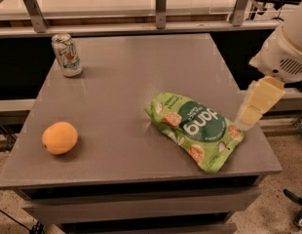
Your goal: Move green rice chip bag near 7up can
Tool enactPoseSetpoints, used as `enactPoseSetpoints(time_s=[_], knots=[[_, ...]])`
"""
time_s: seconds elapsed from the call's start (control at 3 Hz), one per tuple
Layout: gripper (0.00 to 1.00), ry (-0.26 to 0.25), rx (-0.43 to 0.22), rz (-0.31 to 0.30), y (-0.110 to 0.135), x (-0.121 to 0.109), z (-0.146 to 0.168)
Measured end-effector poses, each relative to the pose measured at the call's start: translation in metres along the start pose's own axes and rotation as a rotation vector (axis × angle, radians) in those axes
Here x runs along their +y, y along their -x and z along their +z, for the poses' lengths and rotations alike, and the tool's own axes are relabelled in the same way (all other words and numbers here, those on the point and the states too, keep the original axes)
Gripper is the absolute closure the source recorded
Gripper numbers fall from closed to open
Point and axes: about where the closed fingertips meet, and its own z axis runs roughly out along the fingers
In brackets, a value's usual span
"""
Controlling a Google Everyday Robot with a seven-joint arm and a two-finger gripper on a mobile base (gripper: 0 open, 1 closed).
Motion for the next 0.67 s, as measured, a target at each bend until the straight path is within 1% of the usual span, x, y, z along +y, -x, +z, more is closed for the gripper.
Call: enactPoseSetpoints(time_s=[0.33,0.67], knots=[[0.00,0.111,-0.060,0.080,0.012,0.011,0.037],[0.00,0.194,-0.117,0.111,0.036,0.026,0.059]])
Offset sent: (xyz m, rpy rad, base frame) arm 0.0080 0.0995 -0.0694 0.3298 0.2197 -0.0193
